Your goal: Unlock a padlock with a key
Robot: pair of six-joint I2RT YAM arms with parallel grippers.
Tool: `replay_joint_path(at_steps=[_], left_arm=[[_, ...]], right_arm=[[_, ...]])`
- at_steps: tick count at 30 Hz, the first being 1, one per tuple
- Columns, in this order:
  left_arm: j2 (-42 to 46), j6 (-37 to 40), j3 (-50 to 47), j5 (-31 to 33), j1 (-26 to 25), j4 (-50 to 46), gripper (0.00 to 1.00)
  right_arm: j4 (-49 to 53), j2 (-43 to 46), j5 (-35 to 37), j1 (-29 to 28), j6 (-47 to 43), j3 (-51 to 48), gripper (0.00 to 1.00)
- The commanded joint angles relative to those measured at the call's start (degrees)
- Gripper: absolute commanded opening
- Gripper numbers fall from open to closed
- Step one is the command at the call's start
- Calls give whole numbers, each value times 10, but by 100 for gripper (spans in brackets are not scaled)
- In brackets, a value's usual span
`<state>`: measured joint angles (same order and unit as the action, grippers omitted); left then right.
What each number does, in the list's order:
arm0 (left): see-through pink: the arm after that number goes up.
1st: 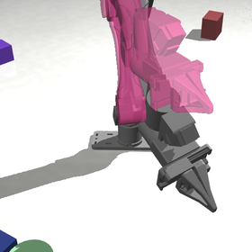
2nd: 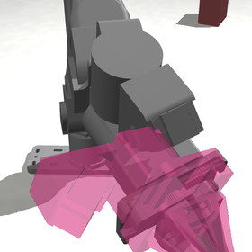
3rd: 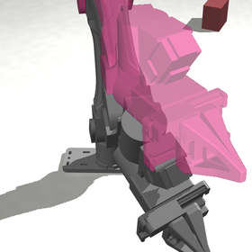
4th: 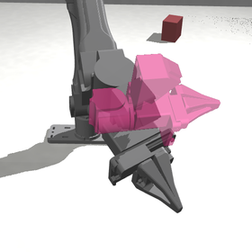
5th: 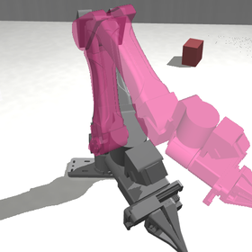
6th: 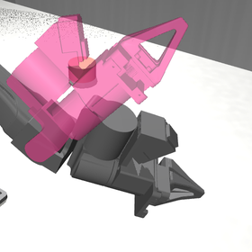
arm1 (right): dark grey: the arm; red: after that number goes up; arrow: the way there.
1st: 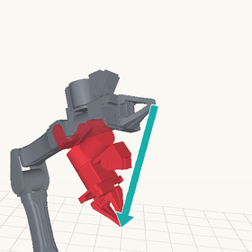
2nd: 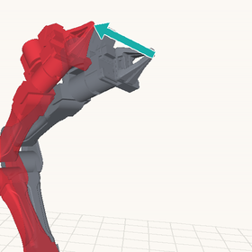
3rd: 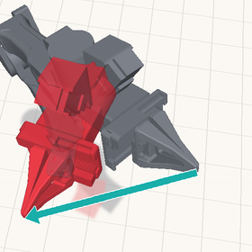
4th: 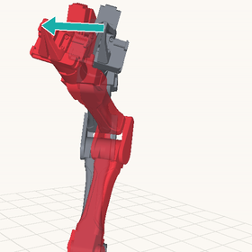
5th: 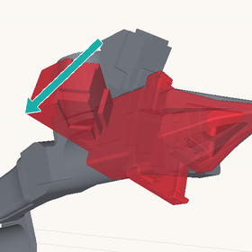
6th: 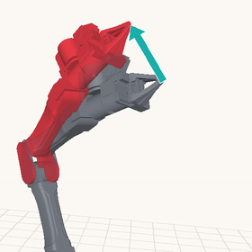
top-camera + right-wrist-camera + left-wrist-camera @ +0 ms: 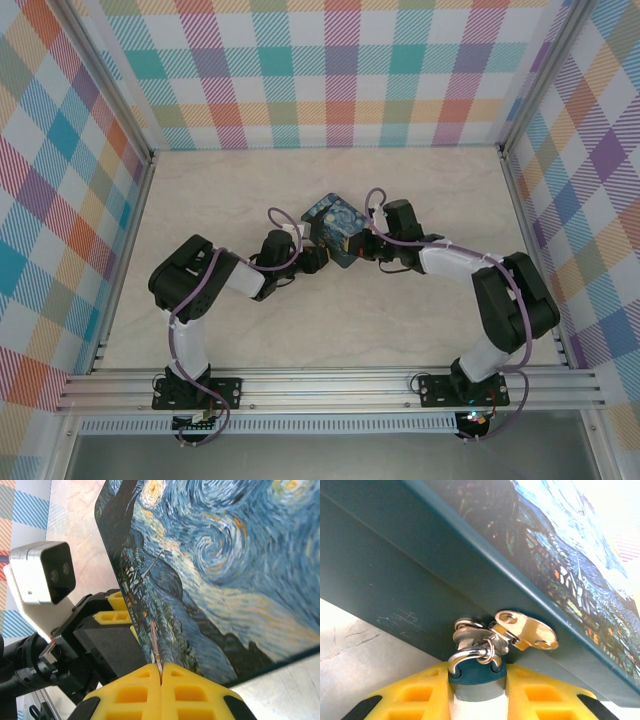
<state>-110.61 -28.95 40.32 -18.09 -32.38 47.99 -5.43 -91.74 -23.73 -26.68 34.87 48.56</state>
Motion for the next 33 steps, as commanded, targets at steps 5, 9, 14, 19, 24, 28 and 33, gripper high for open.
replay_joint_path(at_steps=[5,9,14,19,24,28,33], left_arm=[[69,-40,-1,14,-22,-49,27],[105,-71,2,11,-34,-94,26],[133,-118,10,4,-51,-134,25],[145,-143,33,-6,-68,-179,24],[151,-169,40,-3,-77,-193,24],[153,-193,41,0,-79,-191,24],[151,-210,41,-1,-80,-187,24]], right_arm=[[-12,109,2,0,-69,-81,1],[-44,168,5,-6,-121,-165,1],[-67,221,25,-26,-192,-232,1],[-103,233,44,-39,-234,-262,1],[-131,223,87,-70,-263,-268,1],[-160,207,126,-92,-279,-269,1],[-172,176,150,-102,-305,-258,1]])
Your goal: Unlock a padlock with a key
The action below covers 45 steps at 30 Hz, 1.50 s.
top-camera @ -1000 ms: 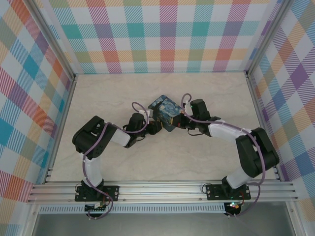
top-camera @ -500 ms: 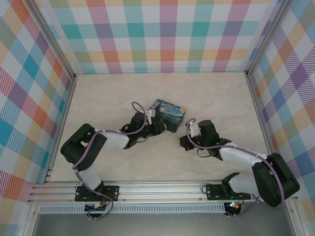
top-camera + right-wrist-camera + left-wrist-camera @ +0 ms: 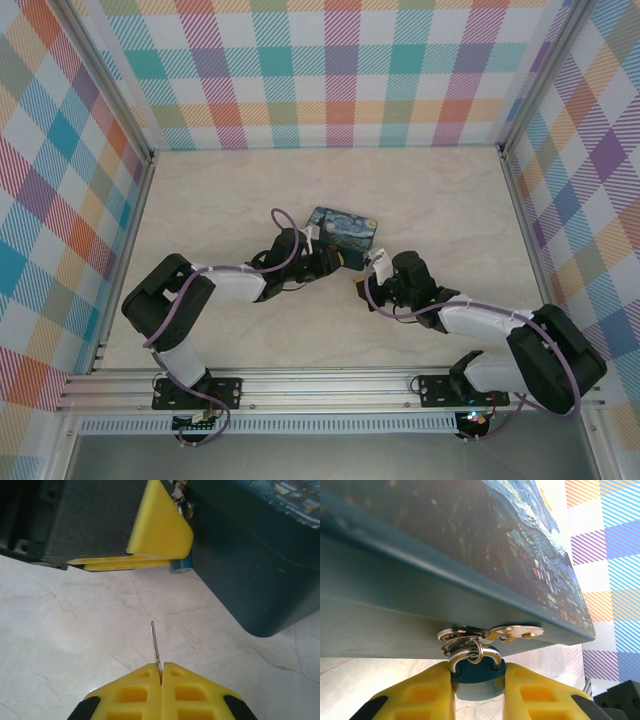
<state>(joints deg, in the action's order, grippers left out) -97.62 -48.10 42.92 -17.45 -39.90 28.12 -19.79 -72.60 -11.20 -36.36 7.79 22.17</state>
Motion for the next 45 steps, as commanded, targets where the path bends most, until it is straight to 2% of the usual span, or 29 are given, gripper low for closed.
replay_joint_path(at_steps=[1,17,36,45], left_arm=[[20,-22,16,-7,-5,10,24],[21,-38,17,-8,-8,5,23],[22,-41,14,-5,-9,10,22],[23,-45,14,-8,-12,11,22]], right_arm=[[-31,-22,26,-8,-38,10,1],[-57,-88,77,-28,-57,54,1],[-64,-123,79,-31,-56,79,1],[-98,-116,76,-32,-39,73,1]])
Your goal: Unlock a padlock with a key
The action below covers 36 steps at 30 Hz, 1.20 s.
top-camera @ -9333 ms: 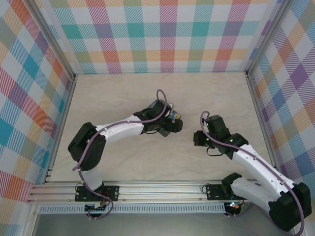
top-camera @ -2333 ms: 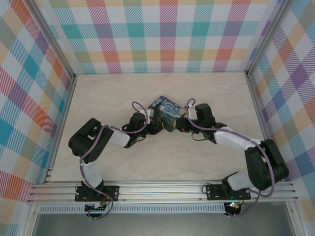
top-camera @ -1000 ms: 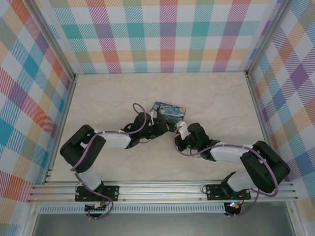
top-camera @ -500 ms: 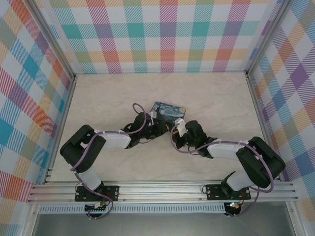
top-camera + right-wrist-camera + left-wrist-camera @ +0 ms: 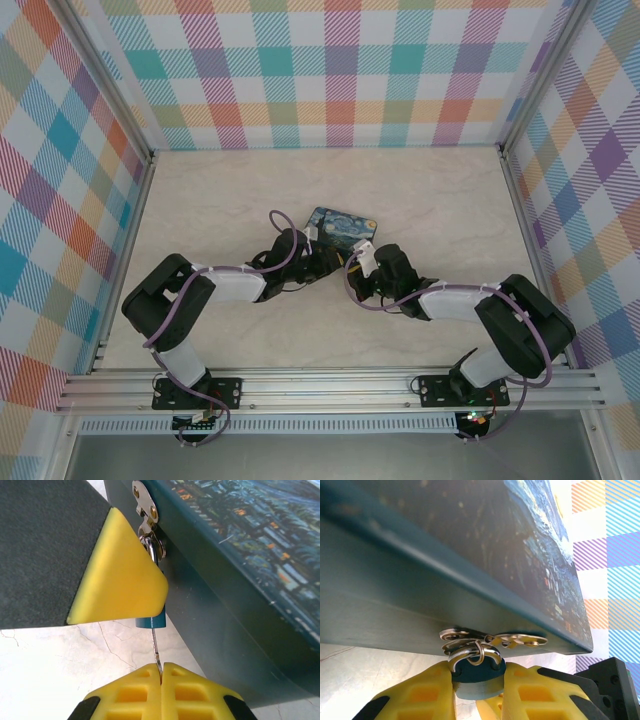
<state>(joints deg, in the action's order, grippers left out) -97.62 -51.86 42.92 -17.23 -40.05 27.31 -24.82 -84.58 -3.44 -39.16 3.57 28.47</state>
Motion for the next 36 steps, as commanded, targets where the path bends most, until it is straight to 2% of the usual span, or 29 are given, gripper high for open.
replay_joint_path(at_steps=[1,17,29,36], left_arm=[[24,-9,14,-10,-11,19,22],[31,-22,7,-9,-13,17,21],[27,-22,4,-4,-15,12,21],[27,-25,4,-2,-15,14,21]], right_arm=[[-54,7,-2,-4,6,10,1],[-102,27,4,2,2,12,1],[-84,42,26,3,-23,24,1],[-71,46,11,5,-19,22,1]])
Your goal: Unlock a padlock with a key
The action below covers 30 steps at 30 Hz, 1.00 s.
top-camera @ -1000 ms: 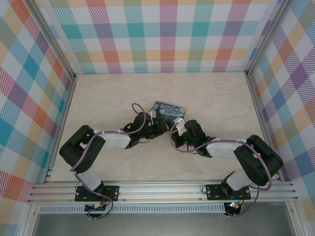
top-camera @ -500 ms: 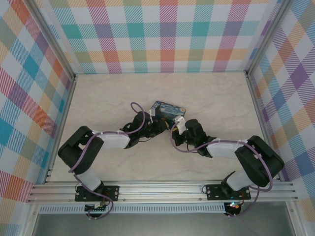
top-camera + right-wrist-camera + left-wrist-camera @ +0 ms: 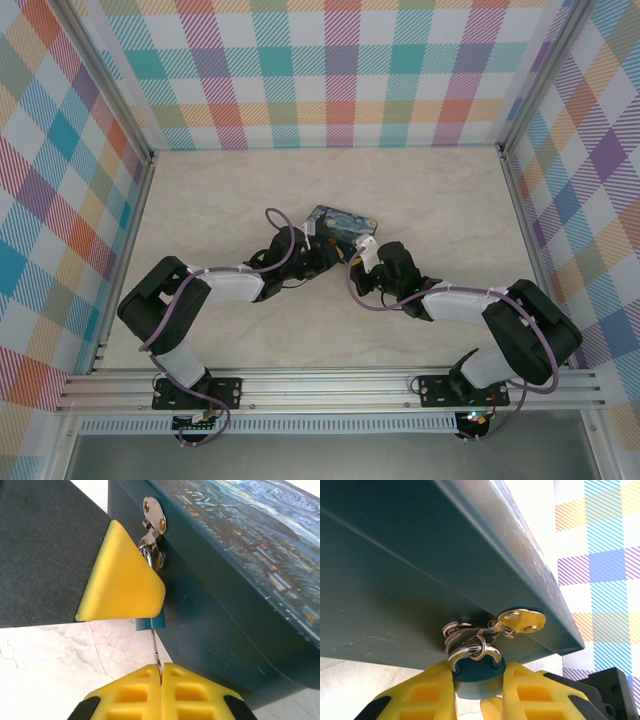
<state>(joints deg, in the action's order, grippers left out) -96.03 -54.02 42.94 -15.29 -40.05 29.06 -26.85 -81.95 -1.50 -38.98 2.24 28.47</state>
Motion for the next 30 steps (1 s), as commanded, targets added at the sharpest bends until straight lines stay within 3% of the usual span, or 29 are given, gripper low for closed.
replay_joint_path(at_steps=[1,7,17,30], left_arm=[[11,-5,3,-22,-15,0,21],[15,-24,2,-26,-15,14,21],[27,-72,2,-25,-17,16,20],[21,-59,-2,-19,-18,2,20]], right_arm=[[-53,20,-14,4,0,21,1],[-56,17,-46,8,24,16,0],[-70,15,-30,8,-4,7,0],[-44,44,-77,17,23,17,0]])
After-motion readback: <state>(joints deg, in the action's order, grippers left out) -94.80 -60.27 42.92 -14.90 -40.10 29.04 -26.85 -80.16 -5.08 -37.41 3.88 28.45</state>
